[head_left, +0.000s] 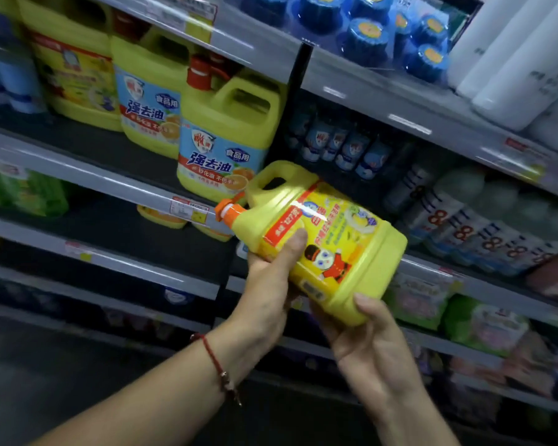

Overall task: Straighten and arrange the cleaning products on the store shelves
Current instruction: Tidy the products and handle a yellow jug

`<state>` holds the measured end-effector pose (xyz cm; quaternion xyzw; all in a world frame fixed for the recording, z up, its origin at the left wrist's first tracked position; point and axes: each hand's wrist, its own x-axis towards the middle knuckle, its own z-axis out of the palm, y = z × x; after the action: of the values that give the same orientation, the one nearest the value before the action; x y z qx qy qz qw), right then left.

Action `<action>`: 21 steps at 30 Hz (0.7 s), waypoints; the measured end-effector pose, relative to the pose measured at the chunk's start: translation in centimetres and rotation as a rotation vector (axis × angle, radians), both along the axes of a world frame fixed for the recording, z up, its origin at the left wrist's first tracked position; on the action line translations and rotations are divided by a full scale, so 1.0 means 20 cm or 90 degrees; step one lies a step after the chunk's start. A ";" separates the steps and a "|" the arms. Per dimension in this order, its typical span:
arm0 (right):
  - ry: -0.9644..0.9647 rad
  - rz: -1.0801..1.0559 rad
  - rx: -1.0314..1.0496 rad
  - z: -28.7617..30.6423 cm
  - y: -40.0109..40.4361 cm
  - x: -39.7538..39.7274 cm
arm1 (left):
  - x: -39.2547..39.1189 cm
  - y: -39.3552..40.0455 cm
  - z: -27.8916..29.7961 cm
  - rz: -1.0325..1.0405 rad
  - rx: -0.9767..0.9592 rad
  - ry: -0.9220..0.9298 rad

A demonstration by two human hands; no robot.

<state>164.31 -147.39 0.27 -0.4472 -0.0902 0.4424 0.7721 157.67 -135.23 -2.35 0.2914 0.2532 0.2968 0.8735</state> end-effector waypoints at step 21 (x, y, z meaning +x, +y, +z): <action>-0.021 0.192 -0.227 -0.57 -0.52 -0.14 | -0.52 -0.64 -0.05 -0.124 0.522 0.502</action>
<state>161.42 -157.72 -11.20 -0.5655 -0.0891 0.5542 0.6042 147.37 -147.96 -3.31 0.7169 0.3960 0.1576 0.5517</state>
